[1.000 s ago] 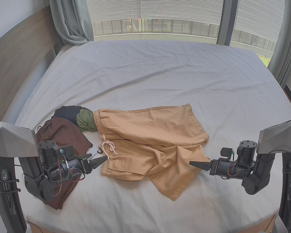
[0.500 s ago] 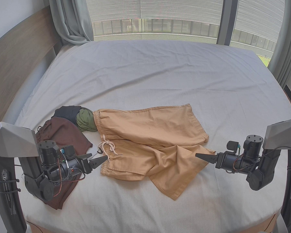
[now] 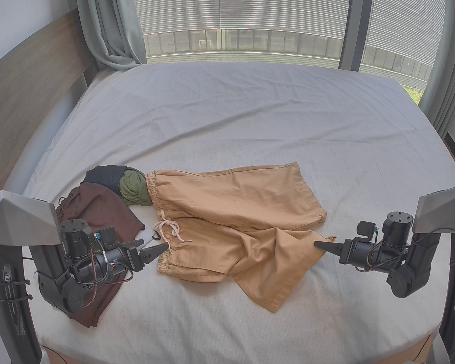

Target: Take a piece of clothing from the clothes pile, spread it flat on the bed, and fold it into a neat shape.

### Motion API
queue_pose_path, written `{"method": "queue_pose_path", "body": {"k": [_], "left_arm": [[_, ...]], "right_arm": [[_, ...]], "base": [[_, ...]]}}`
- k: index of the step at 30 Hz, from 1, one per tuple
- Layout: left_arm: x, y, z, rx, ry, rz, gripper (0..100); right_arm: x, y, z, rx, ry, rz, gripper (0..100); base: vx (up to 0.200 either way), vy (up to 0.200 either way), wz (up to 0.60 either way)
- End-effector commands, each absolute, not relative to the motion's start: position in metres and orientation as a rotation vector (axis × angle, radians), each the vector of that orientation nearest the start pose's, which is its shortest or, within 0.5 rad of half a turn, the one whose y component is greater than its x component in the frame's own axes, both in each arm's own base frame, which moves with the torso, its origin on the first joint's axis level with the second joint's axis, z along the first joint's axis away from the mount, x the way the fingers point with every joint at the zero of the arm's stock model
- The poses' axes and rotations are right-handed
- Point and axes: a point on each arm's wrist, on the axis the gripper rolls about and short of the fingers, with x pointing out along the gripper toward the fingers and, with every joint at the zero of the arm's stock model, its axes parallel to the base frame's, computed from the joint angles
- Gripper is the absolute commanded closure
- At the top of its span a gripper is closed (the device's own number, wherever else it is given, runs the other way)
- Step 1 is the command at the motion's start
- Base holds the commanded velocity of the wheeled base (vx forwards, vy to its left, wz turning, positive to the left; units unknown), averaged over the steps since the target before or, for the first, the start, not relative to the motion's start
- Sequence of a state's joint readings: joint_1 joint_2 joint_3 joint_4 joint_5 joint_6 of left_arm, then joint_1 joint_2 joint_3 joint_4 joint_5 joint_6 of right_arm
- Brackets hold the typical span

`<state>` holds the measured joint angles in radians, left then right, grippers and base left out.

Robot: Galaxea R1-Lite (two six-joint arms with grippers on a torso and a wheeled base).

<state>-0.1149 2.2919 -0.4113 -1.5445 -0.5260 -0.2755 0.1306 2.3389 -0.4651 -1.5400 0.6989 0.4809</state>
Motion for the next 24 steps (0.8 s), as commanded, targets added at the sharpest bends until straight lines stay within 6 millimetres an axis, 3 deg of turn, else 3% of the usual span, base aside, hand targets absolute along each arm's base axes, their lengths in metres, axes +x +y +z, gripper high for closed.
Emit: {"method": "queue_pose_path", "body": {"k": [1,5,15,24], "left_arm": [[0.307,-0.047,0.003,-0.334,0.422,-0.585,0],[0.307,-0.047,0.003,-0.334,0.422,-0.585,0],[0.307,-0.051,-0.002,-0.334,0.436,-0.594,0],[0.307,-0.05,-0.002,-0.334,0.438,-0.592,0]], "right_arm": [[0.316,0.051,-0.005,0.548,0.516,0.712,100],[0.321,0.044,-0.004,0.549,0.497,0.694,100],[0.355,0.033,-0.015,0.565,0.489,0.65,100],[0.394,0.029,0.0,0.565,0.471,0.636,100]], "base": [[0.0,0.0,0.0],[0.0,0.0,0.0],[0.0,0.0,0.0],[0.0,0.0,0.0]]}}
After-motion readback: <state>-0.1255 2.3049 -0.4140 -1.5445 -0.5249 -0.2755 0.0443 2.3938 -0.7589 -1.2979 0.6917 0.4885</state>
